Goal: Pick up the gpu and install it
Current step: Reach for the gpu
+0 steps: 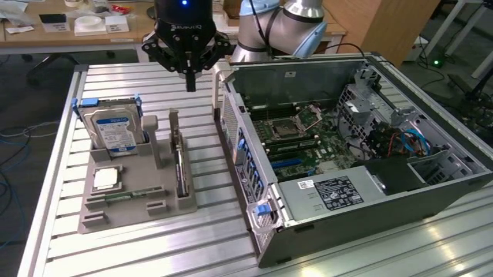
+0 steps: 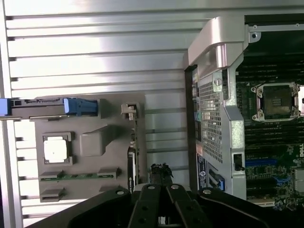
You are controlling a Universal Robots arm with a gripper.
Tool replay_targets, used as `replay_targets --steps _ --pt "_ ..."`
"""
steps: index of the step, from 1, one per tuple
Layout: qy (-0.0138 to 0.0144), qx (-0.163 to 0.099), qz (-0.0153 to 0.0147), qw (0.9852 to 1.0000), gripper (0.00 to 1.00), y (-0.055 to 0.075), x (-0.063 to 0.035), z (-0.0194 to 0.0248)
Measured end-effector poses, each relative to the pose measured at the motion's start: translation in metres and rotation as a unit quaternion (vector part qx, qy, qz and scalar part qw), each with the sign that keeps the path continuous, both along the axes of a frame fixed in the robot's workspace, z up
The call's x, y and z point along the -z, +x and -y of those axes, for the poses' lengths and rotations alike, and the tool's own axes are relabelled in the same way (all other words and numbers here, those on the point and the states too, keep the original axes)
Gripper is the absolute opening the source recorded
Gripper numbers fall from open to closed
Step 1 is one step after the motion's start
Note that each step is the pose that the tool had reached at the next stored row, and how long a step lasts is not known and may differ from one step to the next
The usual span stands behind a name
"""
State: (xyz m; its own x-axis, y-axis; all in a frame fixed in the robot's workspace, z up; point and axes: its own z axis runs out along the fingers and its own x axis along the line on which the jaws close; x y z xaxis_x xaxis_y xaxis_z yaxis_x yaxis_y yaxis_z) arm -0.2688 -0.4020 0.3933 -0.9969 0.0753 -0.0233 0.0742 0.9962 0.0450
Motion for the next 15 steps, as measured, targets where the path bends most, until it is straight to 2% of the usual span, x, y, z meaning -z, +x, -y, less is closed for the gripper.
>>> replay_targets --steps 15 --pt "0.0000 0.000 0.0000 1.0000 0.11 -0.037 0.0000 0.0023"
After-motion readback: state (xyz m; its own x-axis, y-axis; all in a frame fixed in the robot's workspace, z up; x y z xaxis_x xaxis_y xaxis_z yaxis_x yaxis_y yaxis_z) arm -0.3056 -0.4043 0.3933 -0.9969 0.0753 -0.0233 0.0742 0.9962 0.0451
